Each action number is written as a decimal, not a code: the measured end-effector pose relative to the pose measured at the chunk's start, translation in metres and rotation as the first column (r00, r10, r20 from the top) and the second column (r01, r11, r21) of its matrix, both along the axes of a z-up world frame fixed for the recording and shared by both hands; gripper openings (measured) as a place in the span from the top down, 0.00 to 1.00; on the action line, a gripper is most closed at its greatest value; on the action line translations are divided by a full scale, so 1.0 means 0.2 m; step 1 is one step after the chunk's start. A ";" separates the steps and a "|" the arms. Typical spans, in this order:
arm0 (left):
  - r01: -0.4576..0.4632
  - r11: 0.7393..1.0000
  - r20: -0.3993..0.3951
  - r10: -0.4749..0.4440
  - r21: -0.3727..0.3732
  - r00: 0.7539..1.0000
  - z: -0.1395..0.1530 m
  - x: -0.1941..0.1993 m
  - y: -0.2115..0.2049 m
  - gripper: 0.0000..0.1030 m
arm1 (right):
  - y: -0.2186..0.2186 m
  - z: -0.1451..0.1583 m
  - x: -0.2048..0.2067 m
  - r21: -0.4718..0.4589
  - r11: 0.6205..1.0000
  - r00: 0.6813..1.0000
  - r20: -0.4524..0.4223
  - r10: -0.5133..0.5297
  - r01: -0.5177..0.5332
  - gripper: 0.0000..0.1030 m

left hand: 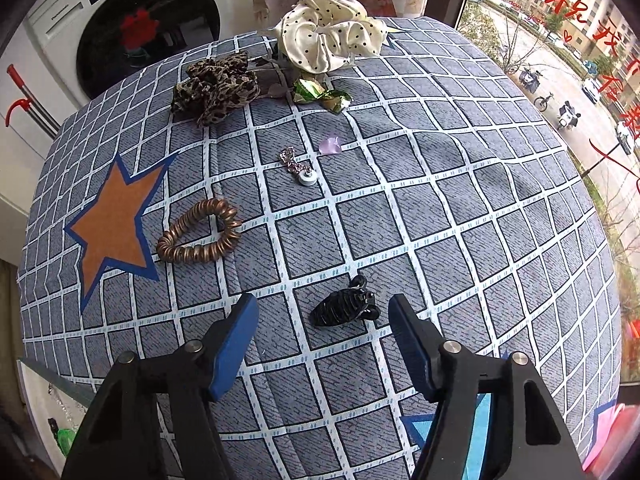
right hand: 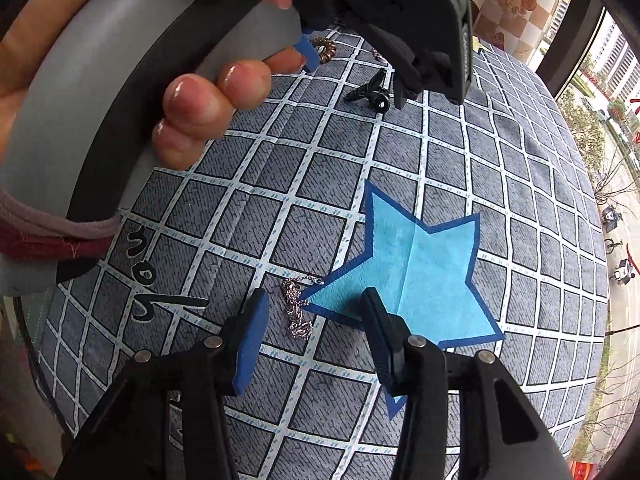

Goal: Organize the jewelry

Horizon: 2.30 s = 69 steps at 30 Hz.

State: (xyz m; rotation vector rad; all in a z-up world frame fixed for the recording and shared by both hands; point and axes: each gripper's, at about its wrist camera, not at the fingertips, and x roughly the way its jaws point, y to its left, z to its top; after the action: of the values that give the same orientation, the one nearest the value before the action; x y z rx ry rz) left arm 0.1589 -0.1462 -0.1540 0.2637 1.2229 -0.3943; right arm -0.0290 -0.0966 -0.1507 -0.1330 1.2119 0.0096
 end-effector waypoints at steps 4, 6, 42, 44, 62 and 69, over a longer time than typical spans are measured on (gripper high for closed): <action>0.011 1.000 -0.016 -0.011 0.000 1.000 -0.02 0.00 -0.03 0.50 | 0.08 -0.02 -0.01 -0.011 0.999 1.000 0.007 0.030 -0.030 0.55; 0.014 1.000 -0.014 -0.014 0.007 1.000 -0.03 0.00 -0.04 0.56 | 0.11 -0.01 -0.03 -0.004 0.999 0.999 0.004 0.033 -0.033 0.60; -0.112 0.991 -0.004 0.112 -0.072 0.994 0.29 -0.52 0.61 0.68 | -0.25 0.09 0.02 0.316 0.912 0.962 -0.155 -0.224 0.263 0.91; -0.135 0.988 -0.016 0.134 -0.075 0.991 0.29 -0.54 0.67 0.88 | -0.24 0.11 0.02 0.313 0.914 0.964 -0.157 -0.216 0.256 0.91; -0.232 0.971 -0.036 0.231 -0.056 0.972 0.27 -0.67 0.98 0.86 | -0.15 0.19 0.02 0.268 0.937 0.970 -0.156 -0.188 0.225 0.91; -0.121 0.992 0.046 0.122 -0.038 0.991 0.29 -0.65 0.76 0.00 | -0.20 0.20 0.00 0.269 0.929 0.963 -0.158 -0.217 0.254 0.91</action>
State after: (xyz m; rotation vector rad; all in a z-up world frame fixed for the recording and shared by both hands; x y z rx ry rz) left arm 0.0282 0.0057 -0.0952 0.1668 1.1769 -0.3017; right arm -0.0285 -0.1373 -0.1111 0.2726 1.3329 -0.0168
